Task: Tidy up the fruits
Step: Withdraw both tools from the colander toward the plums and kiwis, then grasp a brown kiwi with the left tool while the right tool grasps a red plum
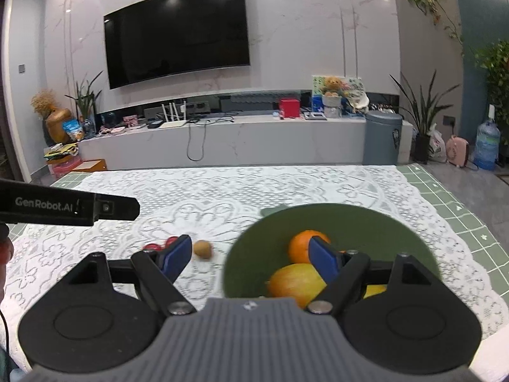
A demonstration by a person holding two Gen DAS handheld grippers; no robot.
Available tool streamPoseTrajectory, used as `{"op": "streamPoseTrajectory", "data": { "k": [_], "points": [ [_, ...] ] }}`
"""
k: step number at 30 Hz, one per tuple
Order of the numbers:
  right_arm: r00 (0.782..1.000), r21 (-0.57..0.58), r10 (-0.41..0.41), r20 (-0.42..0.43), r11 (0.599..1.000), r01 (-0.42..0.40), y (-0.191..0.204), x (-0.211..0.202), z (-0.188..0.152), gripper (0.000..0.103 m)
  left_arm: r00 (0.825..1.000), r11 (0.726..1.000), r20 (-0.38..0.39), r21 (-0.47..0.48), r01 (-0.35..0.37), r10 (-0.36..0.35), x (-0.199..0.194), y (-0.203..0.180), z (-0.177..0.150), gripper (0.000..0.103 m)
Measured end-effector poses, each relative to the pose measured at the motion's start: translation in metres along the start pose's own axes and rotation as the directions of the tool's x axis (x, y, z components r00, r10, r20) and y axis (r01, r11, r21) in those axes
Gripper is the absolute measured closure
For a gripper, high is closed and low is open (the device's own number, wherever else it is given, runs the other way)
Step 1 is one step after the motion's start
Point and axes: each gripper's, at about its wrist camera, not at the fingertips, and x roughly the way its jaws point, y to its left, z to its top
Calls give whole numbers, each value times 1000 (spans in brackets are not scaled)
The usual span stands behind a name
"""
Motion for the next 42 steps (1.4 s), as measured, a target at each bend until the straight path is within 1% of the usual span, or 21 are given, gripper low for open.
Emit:
{"op": "streamPoseTrajectory", "data": {
  "k": [4,7,11,14,16,17,22,23,25,28,32,34,37,42],
  "points": [
    [1000,-32,4,25,999,-3,21,-3,-9,25,999,998,-4,-56,-41,41,-8,21,-14,36],
    [1000,-62,5,31,998,-3,33,-2,-16,25,996,994,-6,-63,-86,86,-11,31,-27,36],
    [1000,-100,5,21,995,-3,48,4,-25,26,994,993,-12,-47,-108,107,-15,39,-42,36],
    [1000,-128,-12,13,992,14,57,9,-32,29,994,993,-11,-42,-113,112,-14,44,-49,36],
    [1000,-162,-12,9,987,14,62,13,-35,36,993,992,-14,-34,-119,119,-13,47,-53,36],
    [1000,-179,-13,8,984,14,64,15,-37,37,992,992,-16,-30,-122,122,-12,48,-55,37],
    [1000,-224,-15,-15,975,11,70,28,-44,46,994,994,-16,-20,-106,106,-6,51,-59,43],
    [1000,-231,-16,-18,973,12,70,29,-45,47,995,995,-19,-17,-97,96,-5,51,-60,45],
    [1000,-245,-18,-25,969,11,70,34,-47,53,997,997,-24,-16,-70,70,-3,50,-61,47],
    [999,-255,-18,-34,967,8,70,41,-49,55,999,999,-32,-9,-41,41,1,49,-63,52],
    [1000,-285,-14,-25,958,7,73,48,-49,57,998,1000,-54,-8,-21,21,10,48,-64,54],
    [1000,-302,4,-23,953,-10,77,51,-49,65,998,1000,-64,-12,-26,25,17,48,-63,54],
    [999,-321,22,-35,947,-32,83,58,-51,66,996,999,-79,-18,-39,37,26,51,-62,54],
    [998,-317,31,-58,947,-48,87,76,-53,66,994,999,-105,-21,-46,43,40,56,-60,56]
  ]
}}
